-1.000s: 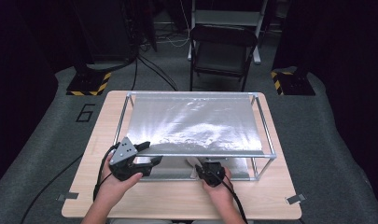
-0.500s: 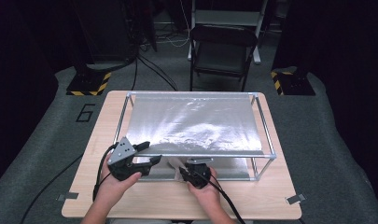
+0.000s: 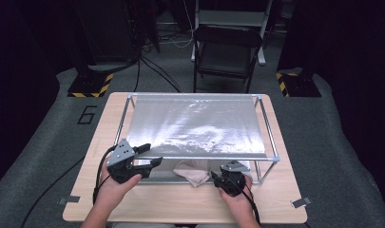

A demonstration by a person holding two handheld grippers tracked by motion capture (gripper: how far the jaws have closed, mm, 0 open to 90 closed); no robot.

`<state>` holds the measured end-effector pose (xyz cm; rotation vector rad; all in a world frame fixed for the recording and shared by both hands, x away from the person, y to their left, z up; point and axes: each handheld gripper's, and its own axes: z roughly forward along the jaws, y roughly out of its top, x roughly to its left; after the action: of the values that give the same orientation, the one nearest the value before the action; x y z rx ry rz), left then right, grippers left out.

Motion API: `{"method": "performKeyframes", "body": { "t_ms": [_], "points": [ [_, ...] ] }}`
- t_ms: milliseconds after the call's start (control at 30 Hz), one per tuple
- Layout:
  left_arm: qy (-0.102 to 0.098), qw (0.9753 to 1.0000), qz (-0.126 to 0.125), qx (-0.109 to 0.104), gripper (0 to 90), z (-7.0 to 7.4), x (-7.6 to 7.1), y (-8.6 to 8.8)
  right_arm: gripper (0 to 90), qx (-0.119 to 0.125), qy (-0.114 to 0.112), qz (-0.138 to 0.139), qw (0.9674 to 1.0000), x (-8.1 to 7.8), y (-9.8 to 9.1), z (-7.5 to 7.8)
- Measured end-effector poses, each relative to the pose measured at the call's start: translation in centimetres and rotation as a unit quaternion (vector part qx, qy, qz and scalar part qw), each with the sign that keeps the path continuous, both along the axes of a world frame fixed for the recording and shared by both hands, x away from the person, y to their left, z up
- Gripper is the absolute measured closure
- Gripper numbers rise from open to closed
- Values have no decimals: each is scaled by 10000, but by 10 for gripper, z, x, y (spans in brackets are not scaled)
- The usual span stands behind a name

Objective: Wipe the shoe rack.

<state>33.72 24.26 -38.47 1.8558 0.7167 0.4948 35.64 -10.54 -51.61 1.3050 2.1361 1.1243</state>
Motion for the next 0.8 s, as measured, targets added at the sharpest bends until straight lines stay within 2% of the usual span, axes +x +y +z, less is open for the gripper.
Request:
{"method": "performKeyframes", "body": {
  "t_ms": [67, 133, 167, 200, 233, 300, 400, 433, 467, 533, 600, 633, 700, 733, 767, 800],
  "points": [
    [-10, 10000, 50, -1, 360, 1, -1, 1, 552, -79, 35, -39, 10000, 1, -3, -4],
    [-40, 9998, 171, -19, 368, 2, -4, 0, 552, -39, 186, -72, 9998, 1, -4, -7],
    [-14, 9997, 250, -29, 390, 4, -8, 1, 551, -33, 129, -87, 9999, 1, -4, -7],
    [-8, 9996, 276, -71, 399, 5, -9, 1, 550, -53, 70, -85, 9999, 2, -3, -8],
    [-2, 9996, 271, -128, 396, 6, -13, 2, 548, -87, 189, -68, 9998, 1, -2, -7],
    [-11, 9993, 284, -225, 375, 8, -20, 4, 546, 3, 245, -228, 9994, 0, 0, -8],
    [-48, 9987, 359, -364, 337, 8, -30, 9, 547, -3, 99, -104, 9999, 2, -3, -9],
    [-40, 9986, 358, -393, 330, 7, -33, 11, 549, -1, 230, -153, 9996, 1, -1, -7],
    [-58, 9984, 381, -422, 315, 5, -37, 12, 543, -93, 50, -110, 9999, 2, -1, -6],
    [-159, 9984, 360, -412, 292, 3, -44, 15, 534, 14, -40, -62, 10000, 1, 1, -4],
    [-102, 9987, 348, -367, 276, 1, -49, 15, 542, 72, 79, -56, 9999, 1, 10, -2],
    [-104, 9989, 315, -335, 276, -1, -51, 15, 558, -37, 34, 88, 9999, 2, 14, -1],
    [-123, 9991, 297, -264, 270, -3, -54, 14, 596, -74, 74, 275, 9996, 0, 25, 2],
    [-106, 9992, 294, -246, 264, -4, -55, 14, 608, 110, 180, 467, 9987, -1, 32, 1],
    [-97, 9991, 319, -253, 264, -6, -55, 15, 621, -19, 152, 642, 9978, -3, 37, 2],
    [-77, 9991, 354, -226, 264, -9, -54, 16, 632, 61, 79, 829, 9965, -4, 42, 1]
  ]
}}
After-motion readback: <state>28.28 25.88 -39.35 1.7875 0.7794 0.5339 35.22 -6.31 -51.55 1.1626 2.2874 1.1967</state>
